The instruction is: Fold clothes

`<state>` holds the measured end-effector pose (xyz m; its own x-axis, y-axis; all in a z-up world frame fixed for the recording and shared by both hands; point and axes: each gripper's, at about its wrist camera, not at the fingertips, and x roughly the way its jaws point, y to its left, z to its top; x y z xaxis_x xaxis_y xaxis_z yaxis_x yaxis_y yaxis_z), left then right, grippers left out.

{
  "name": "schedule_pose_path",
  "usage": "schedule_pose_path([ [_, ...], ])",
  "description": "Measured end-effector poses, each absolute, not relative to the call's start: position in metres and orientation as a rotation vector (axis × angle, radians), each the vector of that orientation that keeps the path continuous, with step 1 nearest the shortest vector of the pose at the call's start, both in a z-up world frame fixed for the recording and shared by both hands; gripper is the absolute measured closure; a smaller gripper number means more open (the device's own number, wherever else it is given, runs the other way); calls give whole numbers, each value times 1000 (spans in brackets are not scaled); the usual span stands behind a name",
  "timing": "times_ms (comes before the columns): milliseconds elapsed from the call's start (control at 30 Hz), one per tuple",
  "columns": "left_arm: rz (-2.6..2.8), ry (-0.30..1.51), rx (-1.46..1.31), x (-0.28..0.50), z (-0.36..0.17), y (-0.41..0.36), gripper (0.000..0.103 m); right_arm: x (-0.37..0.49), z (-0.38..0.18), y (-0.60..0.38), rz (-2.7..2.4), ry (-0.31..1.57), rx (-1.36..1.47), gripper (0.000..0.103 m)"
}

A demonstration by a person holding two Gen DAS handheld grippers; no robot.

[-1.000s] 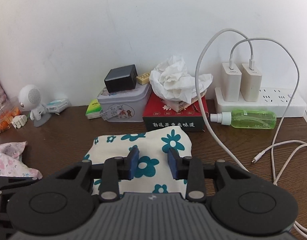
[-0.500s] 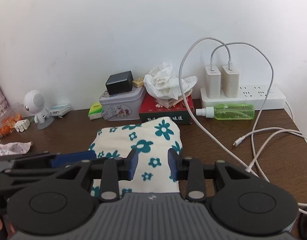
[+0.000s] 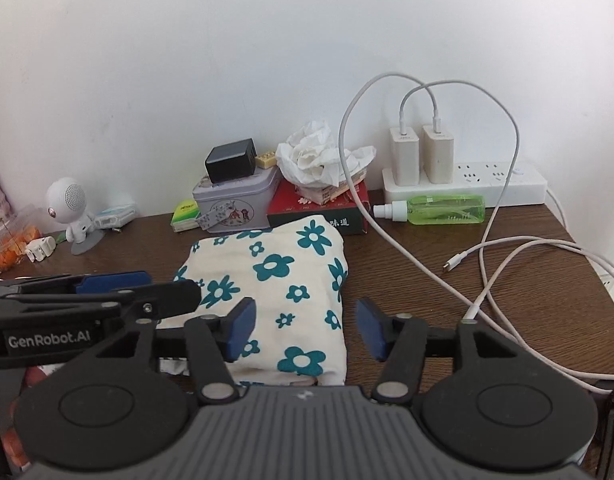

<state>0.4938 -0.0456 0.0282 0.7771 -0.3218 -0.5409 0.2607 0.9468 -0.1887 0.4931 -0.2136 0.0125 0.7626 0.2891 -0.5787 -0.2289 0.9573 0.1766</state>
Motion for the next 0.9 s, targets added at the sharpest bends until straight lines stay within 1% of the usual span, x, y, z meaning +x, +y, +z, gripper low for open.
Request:
schedule_pose_path([
  [33,-295,579,-107,485,34,-41,15,485,17,-214,284,634,98,18],
  [67,-285,560,-107,475,40,-36,13,478,21,-215,285,623,98,10],
  [100,-280,549,-102,465,45,-32,9,470,25,-215,287,612,99,6],
  [133,-275,541,-92,455,50,-30,5,462,29,-216,289,601,99,0],
  [200,-258,523,-71,429,58,-28,0,446,37,-217,292,579,100,0],
  [267,-241,506,-50,404,65,-27,0,423,42,-216,300,571,88,0],
  [533,-219,545,-71,296,62,-17,0,318,52,-203,337,562,22,0],
  [733,-217,592,-97,221,52,-8,0,248,37,-205,350,610,31,0],
  [900,-209,611,-89,173,46,-1,0,195,30,-208,370,621,37,0],
])
